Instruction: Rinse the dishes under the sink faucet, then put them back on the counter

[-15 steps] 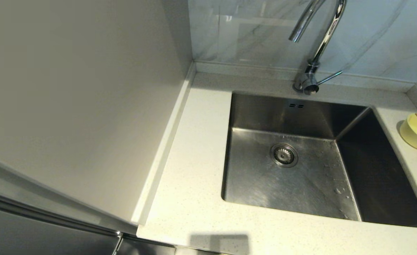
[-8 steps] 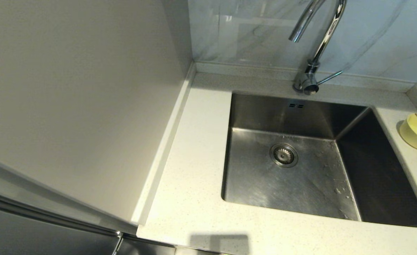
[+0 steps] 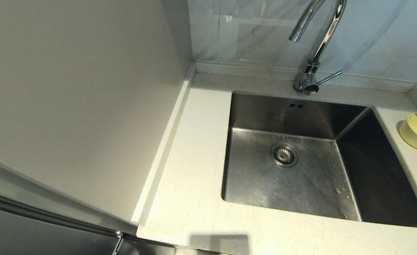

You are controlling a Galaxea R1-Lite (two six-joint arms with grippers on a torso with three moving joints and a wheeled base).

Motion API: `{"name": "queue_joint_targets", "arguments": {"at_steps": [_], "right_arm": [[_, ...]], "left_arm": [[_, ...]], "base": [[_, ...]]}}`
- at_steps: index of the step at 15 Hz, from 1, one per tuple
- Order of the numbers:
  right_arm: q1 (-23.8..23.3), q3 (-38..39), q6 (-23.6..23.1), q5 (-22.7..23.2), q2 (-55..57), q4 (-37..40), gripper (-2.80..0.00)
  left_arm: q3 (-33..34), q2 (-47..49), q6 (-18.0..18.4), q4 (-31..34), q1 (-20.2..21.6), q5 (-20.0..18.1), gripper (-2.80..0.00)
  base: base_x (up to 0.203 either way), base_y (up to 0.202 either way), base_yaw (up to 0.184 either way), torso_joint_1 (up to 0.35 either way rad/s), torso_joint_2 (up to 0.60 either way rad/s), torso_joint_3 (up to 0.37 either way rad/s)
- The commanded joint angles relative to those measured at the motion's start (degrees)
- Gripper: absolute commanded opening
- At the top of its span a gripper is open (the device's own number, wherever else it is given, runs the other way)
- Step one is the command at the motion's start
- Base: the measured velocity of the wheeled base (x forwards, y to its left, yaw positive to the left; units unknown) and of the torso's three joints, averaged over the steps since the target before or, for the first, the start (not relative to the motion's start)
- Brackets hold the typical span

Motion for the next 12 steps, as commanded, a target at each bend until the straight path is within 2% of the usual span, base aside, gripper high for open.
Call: {"name": "queue_joint_targets", "arguments": {"at_steps": [1,12], "right_arm": [[0.00,-0.01,-0.04,0.02,0.11,-0.01,-2.80],[0.00,-0.01,0.10,-0.06,0.11,-0.01,-2.80]], "left_arm": [[0.00,-0.21,-0.02,-0.04,0.02,0.04,-2.80],[0.00,-0.18,-0.02,-0.04,0.02,0.04,-2.80]], "base": [[0.000,0.000,0.000,0.000,0.00,0.000],[0.000,0.000,0.000,0.000,0.00,0.000]]}}
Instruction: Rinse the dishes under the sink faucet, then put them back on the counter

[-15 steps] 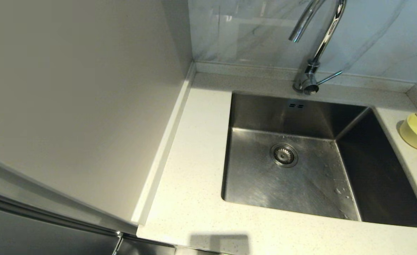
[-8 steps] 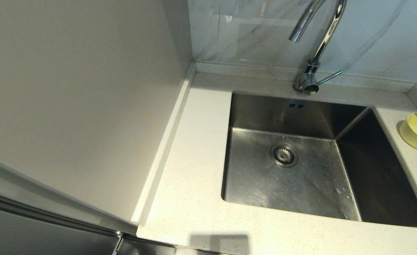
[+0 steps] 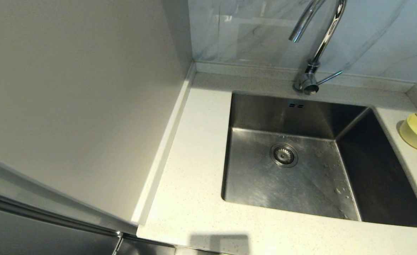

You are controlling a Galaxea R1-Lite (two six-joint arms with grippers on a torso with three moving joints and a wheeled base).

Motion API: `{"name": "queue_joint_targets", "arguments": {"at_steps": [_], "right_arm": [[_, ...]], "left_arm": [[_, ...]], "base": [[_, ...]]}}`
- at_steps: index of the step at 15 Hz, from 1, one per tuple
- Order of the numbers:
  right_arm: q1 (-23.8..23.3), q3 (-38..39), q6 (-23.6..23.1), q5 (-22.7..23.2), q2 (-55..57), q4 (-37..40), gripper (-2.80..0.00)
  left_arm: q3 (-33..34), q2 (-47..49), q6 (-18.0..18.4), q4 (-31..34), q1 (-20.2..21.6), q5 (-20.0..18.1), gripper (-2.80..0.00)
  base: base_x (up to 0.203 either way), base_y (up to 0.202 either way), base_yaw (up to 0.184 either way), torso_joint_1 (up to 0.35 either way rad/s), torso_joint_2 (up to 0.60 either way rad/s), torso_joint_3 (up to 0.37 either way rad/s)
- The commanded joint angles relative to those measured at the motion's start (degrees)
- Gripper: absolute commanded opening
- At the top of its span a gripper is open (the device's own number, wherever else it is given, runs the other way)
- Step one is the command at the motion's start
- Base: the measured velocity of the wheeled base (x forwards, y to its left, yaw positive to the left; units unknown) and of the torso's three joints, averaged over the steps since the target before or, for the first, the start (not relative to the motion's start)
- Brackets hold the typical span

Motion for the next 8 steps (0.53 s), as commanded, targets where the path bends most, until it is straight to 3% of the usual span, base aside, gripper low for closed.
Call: {"name": "queue_joint_targets", "arguments": {"at_steps": [1,8], "right_arm": [[0.02,-0.01,0.10,-0.03,0.10,0.01,-2.80],[0.02,-0.01,2.33,-0.12,0.10,0.01,-2.80]], "left_arm": [[0.00,-0.18,-0.04,-0.02,0.02,0.04,-2.80],[0.00,-0.18,-0.04,-0.02,0.02,0.04,-2.80]], "base": [[0.000,0.000,0.000,0.000,0.00,0.000],[0.000,0.000,0.000,0.000,0.00,0.000]]}}
